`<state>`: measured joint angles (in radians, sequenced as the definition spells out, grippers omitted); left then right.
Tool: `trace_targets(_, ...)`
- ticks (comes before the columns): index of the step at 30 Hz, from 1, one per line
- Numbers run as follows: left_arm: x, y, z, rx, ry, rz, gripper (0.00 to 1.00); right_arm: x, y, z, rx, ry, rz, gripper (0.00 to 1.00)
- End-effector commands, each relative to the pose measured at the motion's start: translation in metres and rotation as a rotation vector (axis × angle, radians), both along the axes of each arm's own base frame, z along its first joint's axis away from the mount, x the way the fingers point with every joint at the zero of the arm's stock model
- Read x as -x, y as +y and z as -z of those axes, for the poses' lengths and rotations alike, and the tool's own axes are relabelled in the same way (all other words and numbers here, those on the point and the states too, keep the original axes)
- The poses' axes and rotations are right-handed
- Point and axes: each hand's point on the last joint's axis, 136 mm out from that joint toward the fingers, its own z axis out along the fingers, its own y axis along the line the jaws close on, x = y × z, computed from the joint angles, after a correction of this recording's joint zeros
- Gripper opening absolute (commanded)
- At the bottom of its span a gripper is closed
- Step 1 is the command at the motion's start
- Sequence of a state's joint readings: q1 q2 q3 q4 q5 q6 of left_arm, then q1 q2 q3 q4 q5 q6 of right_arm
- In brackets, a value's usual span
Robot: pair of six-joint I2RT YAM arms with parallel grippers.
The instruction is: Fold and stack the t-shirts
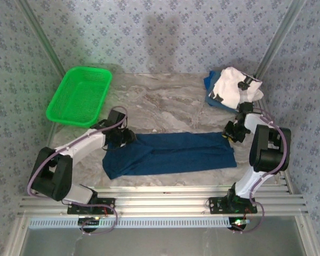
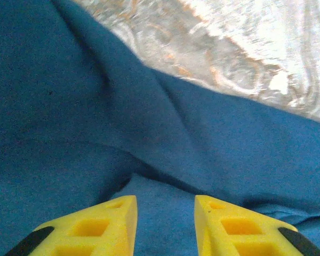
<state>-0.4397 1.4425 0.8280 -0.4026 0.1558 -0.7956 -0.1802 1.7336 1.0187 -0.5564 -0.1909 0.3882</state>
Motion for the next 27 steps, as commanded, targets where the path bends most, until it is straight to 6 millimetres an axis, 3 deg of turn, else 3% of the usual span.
trace_targets(1, 0.011, 0.014, 0.024, -0.072, 0.048, -0.025, 0.31, -0.013, -0.011, 0.006, 0.032, -0.009, 0.006, 0.09)
trace_targets(3, 0.019, 0.022, 0.036, -0.114, 0.086, -0.034, 0.29, -0.023, -0.015, 0.004, 0.039, -0.02, 0.01, 0.01)
trace_targets(10, 0.04, 0.059, 0.061, -0.328, 0.189, -0.028, 0.25, -0.039, -0.035, -0.02, 0.121, -0.007, -0.018, 0.0)
trace_targets(16, 0.045, 0.066, 0.075, -0.393, 0.245, -0.002, 0.24, -0.043, -0.048, -0.029, 0.147, -0.007, -0.042, 0.09)
trace_targets(18, 0.041, 0.064, 0.073, -0.401, 0.233, 0.016, 0.25, -0.044, -0.051, -0.032, 0.159, -0.009, -0.04, 0.12)
trace_targets(23, 0.022, 0.043, 0.058, -0.336, 0.14, 0.074, 0.29, -0.049, -0.052, -0.038, 0.171, -0.036, -0.046, 0.41)
trace_targets(27, 0.01, 0.03, 0.035, -0.301, 0.069, 0.089, 0.34, -0.05, -0.04, -0.059, 0.16, -0.104, -0.046, 0.46)
